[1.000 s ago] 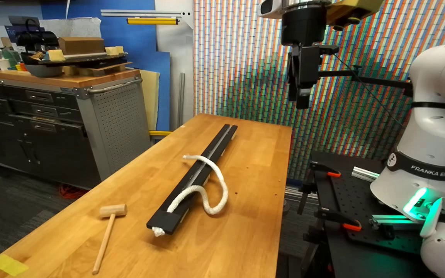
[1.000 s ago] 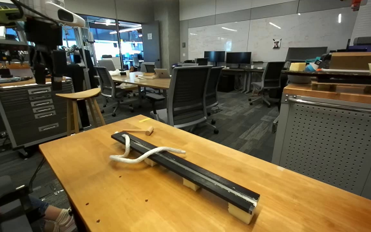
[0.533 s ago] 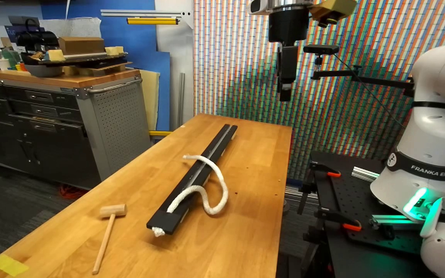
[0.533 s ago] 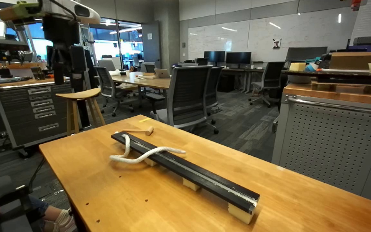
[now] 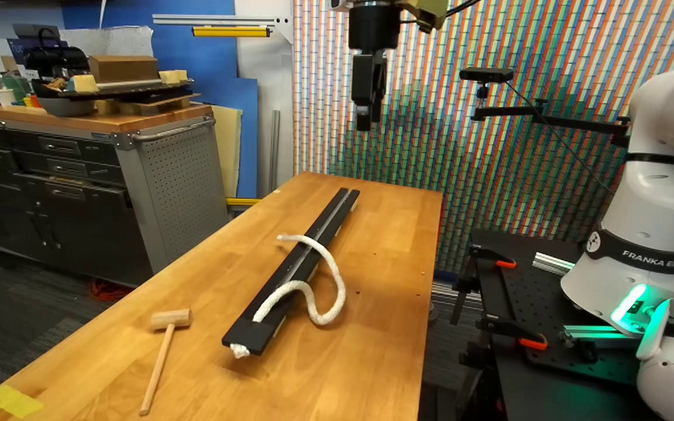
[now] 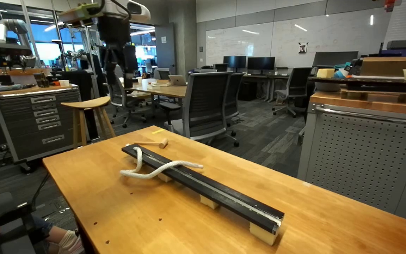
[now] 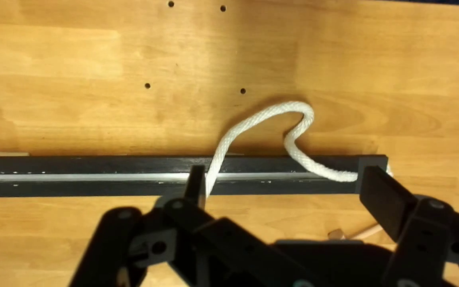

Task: Put the rope in the groove on the object

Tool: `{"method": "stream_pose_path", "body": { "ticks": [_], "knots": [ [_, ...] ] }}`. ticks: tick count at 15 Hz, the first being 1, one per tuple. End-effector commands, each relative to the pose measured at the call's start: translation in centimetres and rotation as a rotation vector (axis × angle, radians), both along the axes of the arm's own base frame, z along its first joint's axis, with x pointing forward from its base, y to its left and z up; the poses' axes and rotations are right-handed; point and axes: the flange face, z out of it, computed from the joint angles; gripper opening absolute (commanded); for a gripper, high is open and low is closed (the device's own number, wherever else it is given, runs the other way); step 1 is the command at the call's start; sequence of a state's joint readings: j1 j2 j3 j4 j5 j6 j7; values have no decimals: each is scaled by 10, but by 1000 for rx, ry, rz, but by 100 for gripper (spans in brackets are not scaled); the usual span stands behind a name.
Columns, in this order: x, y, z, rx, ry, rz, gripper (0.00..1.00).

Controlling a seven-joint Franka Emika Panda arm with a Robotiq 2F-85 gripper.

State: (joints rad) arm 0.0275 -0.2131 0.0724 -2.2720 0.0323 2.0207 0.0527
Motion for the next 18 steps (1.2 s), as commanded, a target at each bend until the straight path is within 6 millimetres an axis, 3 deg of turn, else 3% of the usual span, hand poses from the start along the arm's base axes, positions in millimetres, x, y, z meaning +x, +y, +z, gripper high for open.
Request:
{"method": "stream_pose_path", "body": {
  "ticks": [1,10,18],
  "knots": [
    [64,-15,-9,-13,-6,-44,100],
    [164,-46,-60,-88,19,-85,100],
    [227,-64,-119,-93,35,-110,100]
  ]
}}
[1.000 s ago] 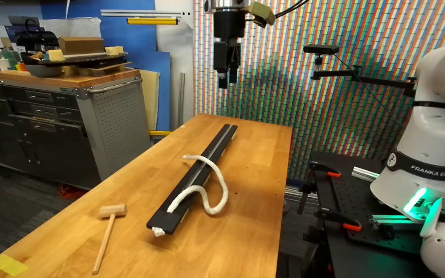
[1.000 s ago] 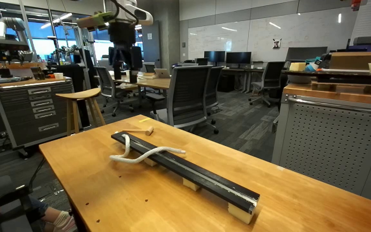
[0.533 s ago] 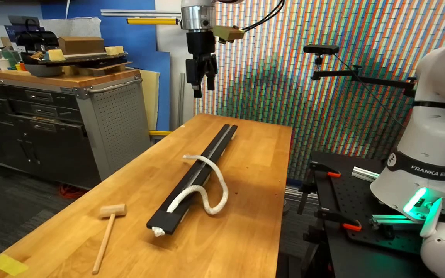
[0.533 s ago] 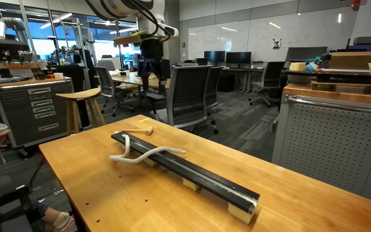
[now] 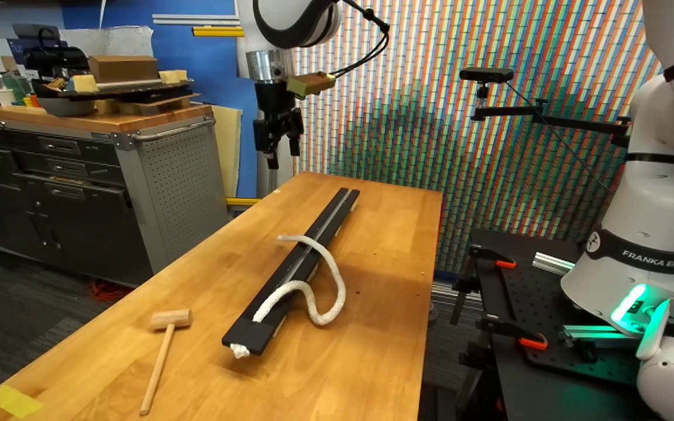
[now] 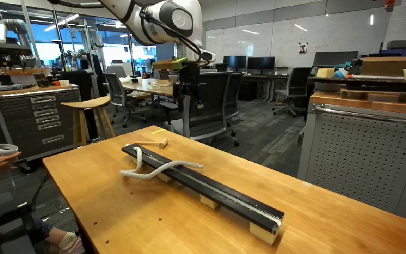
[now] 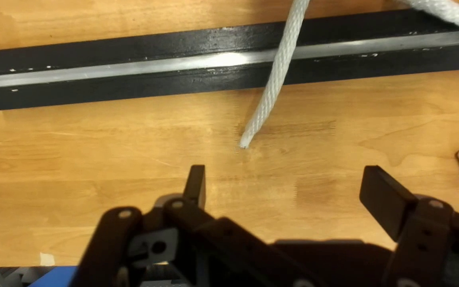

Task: Put the rope in the groove on the object

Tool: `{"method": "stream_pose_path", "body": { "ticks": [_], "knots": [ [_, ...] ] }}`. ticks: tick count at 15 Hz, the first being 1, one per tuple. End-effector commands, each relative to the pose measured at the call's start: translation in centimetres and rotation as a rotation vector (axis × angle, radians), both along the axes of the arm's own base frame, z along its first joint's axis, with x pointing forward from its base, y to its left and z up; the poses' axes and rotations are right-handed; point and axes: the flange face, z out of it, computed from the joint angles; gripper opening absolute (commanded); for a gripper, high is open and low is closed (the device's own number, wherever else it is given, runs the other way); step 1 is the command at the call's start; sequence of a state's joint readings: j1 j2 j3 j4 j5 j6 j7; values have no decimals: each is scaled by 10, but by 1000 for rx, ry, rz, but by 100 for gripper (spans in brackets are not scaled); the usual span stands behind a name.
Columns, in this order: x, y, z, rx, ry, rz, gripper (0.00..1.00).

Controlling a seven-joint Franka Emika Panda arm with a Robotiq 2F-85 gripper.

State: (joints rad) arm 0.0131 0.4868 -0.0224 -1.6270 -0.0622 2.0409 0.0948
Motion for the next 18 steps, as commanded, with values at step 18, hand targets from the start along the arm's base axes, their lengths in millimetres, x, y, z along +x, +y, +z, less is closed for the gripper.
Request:
{"method": "stream_pose_path", "body": {
  "ticks": [18],
  "knots": [
    [56,-18,-128,117,183,-83,100]
  ]
}}
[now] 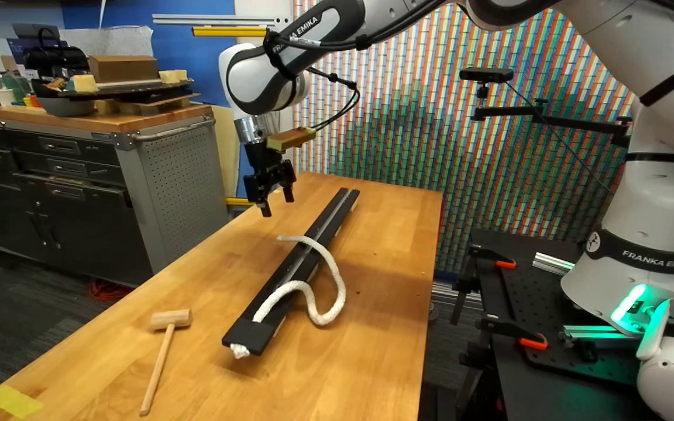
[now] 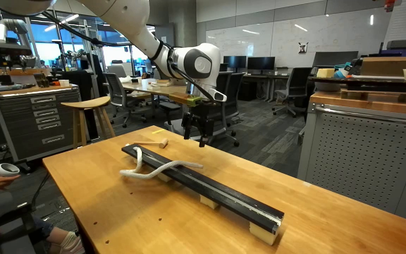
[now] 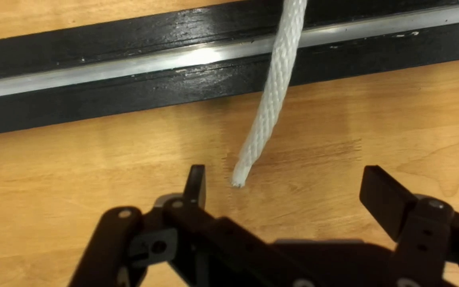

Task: Put the rope in the groove on the object

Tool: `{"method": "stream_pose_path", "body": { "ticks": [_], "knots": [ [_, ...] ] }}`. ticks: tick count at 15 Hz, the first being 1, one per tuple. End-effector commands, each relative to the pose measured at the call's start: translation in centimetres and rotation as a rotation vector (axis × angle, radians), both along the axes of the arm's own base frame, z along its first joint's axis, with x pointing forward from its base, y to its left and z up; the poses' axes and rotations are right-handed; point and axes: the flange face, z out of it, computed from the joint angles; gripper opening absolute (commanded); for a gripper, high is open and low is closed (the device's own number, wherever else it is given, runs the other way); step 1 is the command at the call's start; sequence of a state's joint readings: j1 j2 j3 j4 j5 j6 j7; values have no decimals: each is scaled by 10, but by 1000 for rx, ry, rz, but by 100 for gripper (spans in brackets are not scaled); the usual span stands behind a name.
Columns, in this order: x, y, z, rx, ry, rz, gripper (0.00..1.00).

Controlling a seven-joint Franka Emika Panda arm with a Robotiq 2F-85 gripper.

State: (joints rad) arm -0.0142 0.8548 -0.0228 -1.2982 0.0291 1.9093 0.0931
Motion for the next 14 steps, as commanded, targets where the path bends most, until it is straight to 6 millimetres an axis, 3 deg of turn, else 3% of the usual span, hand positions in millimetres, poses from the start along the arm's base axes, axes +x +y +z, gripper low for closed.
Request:
{"method": "stream_pose_path", "body": {
  "ticks": [1,14],
  "knots": [
    [11,-7,-11,53,20,-18,100],
    [2,3,-53,96,204,26,100]
  ]
}}
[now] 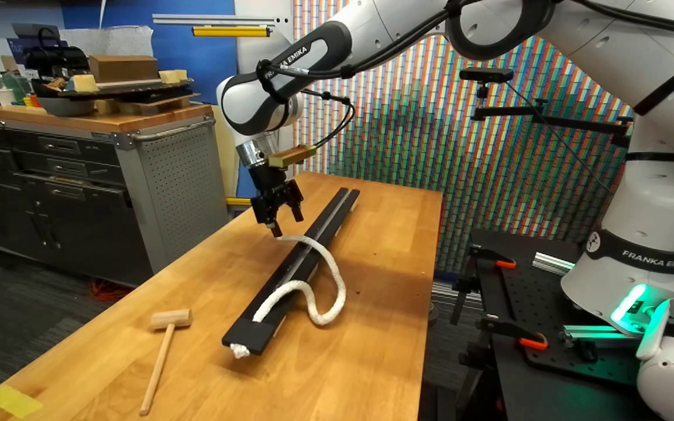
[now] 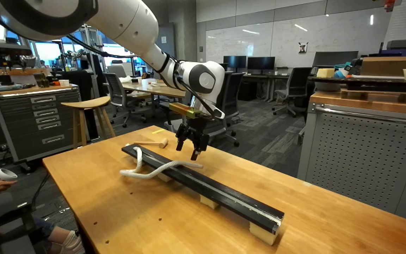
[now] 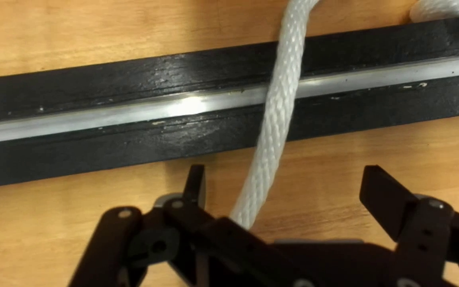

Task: Put the rope in the groove on the object

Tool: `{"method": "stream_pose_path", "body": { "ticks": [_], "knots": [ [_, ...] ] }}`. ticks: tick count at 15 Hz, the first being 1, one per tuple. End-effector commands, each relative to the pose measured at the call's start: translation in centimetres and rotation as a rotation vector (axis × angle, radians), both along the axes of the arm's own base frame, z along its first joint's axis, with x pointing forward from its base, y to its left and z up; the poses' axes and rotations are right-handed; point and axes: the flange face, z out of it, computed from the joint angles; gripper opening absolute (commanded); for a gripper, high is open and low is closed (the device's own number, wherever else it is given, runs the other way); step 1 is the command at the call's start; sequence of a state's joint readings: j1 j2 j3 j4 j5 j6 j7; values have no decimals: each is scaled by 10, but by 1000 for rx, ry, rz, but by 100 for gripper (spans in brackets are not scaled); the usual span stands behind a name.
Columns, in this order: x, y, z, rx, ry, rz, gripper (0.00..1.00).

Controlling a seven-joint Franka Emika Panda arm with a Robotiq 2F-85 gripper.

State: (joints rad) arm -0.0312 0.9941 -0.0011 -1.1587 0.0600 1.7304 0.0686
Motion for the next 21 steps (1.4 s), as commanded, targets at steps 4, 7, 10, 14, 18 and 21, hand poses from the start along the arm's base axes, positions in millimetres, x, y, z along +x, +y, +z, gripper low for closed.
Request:
{"method": "stream_pose_path", "body": {
  "ticks": [4,7,10,14,18,21],
  "knots": [
    [19,-2,-8,21,-7,-8,100],
    [27,-3,-10,4,-36,-7,100],
    [27,-5,-15,-19,-22,-12,100],
    [23,-3,-30,-21,27,-24,74],
    [19,-9,-36,-20,61,-33,42],
    [22,-11,-34,-33,47,-47,19]
  ]
}}
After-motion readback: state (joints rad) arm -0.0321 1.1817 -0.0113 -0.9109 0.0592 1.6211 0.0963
